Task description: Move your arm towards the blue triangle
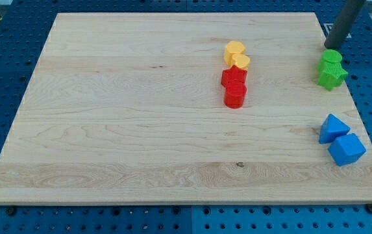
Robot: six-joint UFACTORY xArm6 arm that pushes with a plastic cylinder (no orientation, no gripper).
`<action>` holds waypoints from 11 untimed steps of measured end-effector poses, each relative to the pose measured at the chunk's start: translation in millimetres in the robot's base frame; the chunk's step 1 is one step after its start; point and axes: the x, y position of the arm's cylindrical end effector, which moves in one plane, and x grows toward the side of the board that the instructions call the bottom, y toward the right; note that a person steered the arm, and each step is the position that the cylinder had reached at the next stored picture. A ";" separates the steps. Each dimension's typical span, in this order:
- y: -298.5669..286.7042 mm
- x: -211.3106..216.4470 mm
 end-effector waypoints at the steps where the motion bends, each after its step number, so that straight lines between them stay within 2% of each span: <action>1: 2.3 4.1; 2: 4.9 30.2; 5: 28.8 67.7; 8: 41.0 172.6; 11: -6.6 184.2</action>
